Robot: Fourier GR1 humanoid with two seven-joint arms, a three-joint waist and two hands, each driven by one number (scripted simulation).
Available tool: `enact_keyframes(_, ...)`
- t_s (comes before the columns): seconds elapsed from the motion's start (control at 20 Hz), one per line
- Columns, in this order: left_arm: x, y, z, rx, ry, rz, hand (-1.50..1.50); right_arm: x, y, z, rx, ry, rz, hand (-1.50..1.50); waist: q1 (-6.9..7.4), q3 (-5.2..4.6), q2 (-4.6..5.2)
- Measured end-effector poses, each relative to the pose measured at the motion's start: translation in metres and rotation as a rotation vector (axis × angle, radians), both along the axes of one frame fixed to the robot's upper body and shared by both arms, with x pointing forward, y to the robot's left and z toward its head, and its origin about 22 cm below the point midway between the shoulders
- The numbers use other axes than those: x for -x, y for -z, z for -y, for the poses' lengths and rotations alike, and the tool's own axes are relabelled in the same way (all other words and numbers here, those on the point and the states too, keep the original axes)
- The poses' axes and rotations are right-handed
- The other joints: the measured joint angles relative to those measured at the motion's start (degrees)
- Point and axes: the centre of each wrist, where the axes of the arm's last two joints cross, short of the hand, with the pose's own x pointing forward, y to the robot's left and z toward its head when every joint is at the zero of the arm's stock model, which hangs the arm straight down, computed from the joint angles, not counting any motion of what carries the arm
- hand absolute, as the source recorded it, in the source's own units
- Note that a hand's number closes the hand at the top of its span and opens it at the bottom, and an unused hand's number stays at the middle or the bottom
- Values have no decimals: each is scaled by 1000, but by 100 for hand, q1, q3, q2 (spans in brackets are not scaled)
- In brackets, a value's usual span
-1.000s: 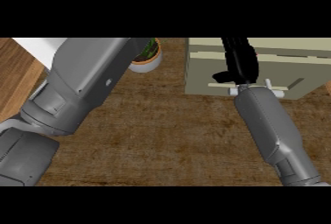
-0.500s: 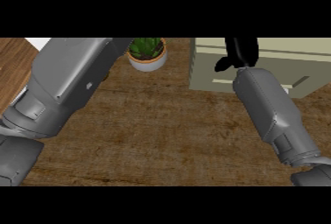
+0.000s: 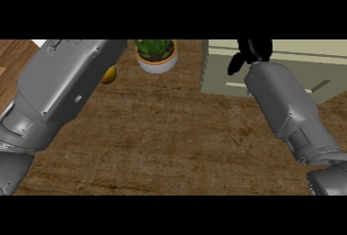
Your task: Pick up the can, place it into the drawer and close the drawer
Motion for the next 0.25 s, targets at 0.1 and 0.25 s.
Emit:
enact_keyframes(0.1,2,3,-6,1,7,0,-150,0,0,0,-23,-25,7,-150,-4,5,6)
enact_keyframes(0.25,4,3,-14,7,8,3,-150,-1,-1,2,-44,-54,14,-150,-12,10,22)
